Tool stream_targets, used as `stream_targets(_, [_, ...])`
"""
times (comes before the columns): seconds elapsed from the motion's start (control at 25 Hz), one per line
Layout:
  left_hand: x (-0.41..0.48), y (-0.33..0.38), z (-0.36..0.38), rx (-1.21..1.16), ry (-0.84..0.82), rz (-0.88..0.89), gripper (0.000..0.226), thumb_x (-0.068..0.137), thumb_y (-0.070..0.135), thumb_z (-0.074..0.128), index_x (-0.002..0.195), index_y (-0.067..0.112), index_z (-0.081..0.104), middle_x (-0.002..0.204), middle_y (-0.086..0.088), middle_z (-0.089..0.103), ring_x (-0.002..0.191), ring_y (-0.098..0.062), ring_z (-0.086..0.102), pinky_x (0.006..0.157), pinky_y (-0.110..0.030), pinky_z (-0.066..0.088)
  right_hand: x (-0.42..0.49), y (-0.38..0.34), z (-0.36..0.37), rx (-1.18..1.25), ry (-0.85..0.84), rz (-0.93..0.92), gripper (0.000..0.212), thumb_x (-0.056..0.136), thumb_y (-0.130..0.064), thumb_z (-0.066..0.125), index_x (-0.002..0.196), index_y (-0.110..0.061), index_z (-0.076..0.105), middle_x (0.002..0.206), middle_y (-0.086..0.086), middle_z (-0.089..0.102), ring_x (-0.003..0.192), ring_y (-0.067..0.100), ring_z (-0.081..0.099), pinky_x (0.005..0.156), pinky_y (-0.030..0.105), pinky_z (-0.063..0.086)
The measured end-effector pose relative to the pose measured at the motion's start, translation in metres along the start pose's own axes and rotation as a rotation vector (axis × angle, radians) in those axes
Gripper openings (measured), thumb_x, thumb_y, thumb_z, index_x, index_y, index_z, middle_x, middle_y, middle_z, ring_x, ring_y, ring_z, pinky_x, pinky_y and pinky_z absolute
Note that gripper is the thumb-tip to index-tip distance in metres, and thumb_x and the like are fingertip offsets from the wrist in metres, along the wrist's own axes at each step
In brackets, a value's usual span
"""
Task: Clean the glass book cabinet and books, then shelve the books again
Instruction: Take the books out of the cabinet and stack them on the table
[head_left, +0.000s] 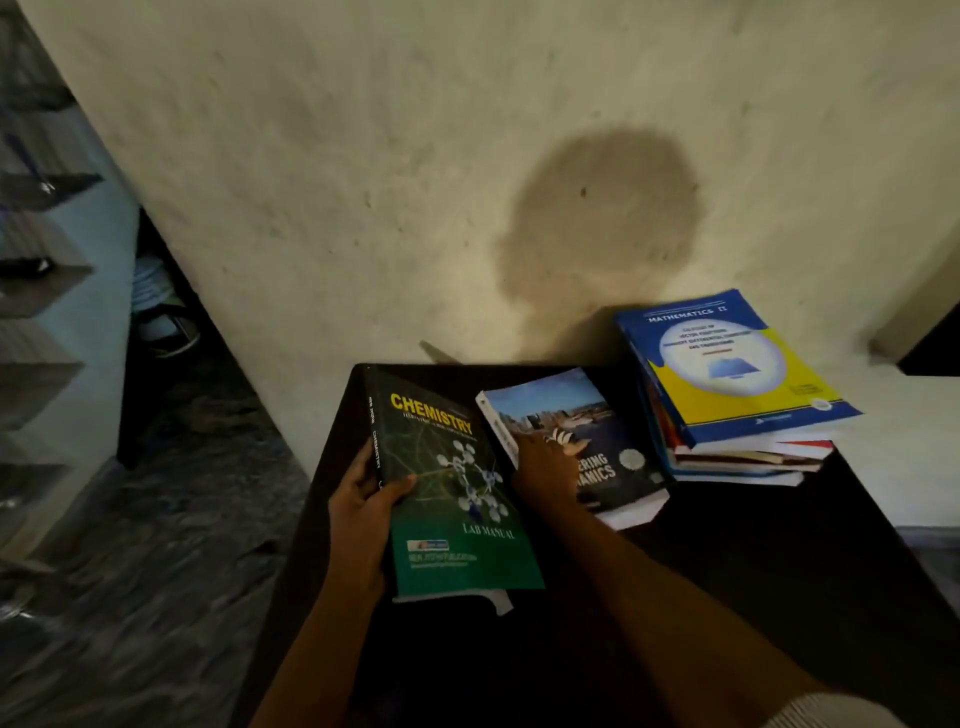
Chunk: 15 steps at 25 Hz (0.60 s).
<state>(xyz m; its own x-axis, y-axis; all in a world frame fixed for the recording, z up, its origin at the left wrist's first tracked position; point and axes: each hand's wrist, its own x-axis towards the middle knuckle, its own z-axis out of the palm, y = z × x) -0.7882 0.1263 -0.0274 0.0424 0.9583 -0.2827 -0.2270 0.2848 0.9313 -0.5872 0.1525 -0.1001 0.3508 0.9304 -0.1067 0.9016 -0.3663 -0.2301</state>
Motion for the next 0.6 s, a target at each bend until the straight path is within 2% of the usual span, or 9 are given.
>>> stream_targets(0.08, [0.004,0.001,-0.006,0.009,0.000,-0.013,0.063,0.082,-0.008,0.058,0.137,0.021,0.045,0.101,-0.009,0.067,0.070,-0.020,0.070,0.059,-0.032,0.059,-0.014,0.008,0.015,0.097,-0.032,-0.028,0.055,0.091,-0.036,0.051,0.141,-0.019,0.034,0.144,0.007,0.038,0.131,0.025,0.035,0.103,0.036,0.033])
stream_targets(0.16, [0.007,-0.002,-0.012,0.019,0.000,-0.028,0.063,0.082,-0.007,0.058,0.136,0.024,0.046,0.103,-0.009,0.067,0.072,-0.022,0.071,0.063,-0.035,0.060,-0.040,0.024,0.023,0.125,-0.051,-0.151,0.066,0.092,-0.041,0.049,0.147,-0.016,0.021,0.154,0.003,0.019,0.142,0.020,0.014,0.114,0.034,0.013])
stream_targets(0.24, [0.009,-0.004,-0.015,0.014,-0.001,-0.048,0.064,0.082,-0.005,0.059,0.137,0.025,0.046,0.107,-0.012,0.067,0.081,-0.028,0.070,0.073,-0.043,0.058,-0.068,0.045,0.035,0.145,-0.114,-0.234,0.079,0.090,-0.048,0.048,0.149,-0.020,0.002,0.152,-0.007,-0.007,0.141,0.012,-0.009,0.115,0.031,-0.007])
stream_targets(0.32, [0.011,-0.005,-0.016,0.015,0.007,-0.058,0.064,0.082,-0.005,0.059,0.137,0.024,0.047,0.109,-0.012,0.067,0.088,-0.034,0.067,0.081,-0.048,0.054,-0.079,0.068,0.043,0.127,-0.158,-0.306,0.079,0.086,-0.058,0.037,0.143,-0.027,-0.007,0.147,-0.009,-0.016,0.140,0.012,-0.016,0.118,0.036,-0.005])
stream_targets(0.4, [0.010,-0.003,-0.018,0.003,0.022,-0.063,0.061,0.082,-0.006,0.059,0.134,0.024,0.049,0.102,-0.007,0.069,0.086,-0.032,0.067,0.077,-0.046,0.057,-0.072,0.080,0.040,0.021,-0.213,-0.383,0.076,0.079,-0.069,0.015,0.139,-0.030,-0.010,0.145,-0.007,-0.018,0.137,0.012,-0.019,0.119,0.037,-0.003])
stream_targets(0.48, [0.008,0.001,-0.020,-0.024,0.027,-0.062,0.060,0.082,-0.007,0.057,0.132,0.026,0.050,0.097,-0.002,0.069,0.083,-0.028,0.067,0.069,-0.038,0.059,-0.055,0.080,0.037,-0.047,-0.215,-0.409,0.084,0.071,-0.078,-0.002,0.139,-0.030,-0.011,0.145,-0.005,-0.019,0.135,0.012,-0.021,0.117,0.033,-0.009])
stream_targets(0.52, [0.006,0.003,-0.020,-0.028,0.025,-0.061,0.060,0.083,-0.007,0.056,0.131,0.027,0.049,0.097,-0.002,0.068,0.083,-0.027,0.066,0.068,-0.036,0.058,-0.045,0.075,0.035,-0.058,-0.205,-0.388,0.082,0.074,-0.077,-0.001,0.140,-0.030,-0.010,0.147,-0.004,-0.018,0.136,0.013,-0.020,0.116,0.034,-0.009])
stream_targets(0.6, [0.005,0.004,-0.023,-0.020,0.022,-0.058,0.060,0.084,-0.007,0.055,0.133,0.027,0.047,0.099,-0.003,0.068,0.081,-0.026,0.067,0.067,-0.035,0.058,-0.021,0.063,0.032,-0.020,-0.207,-0.312,0.068,0.091,-0.061,0.023,0.146,-0.029,-0.001,0.154,-0.001,-0.010,0.142,0.017,-0.013,0.116,0.037,-0.006])
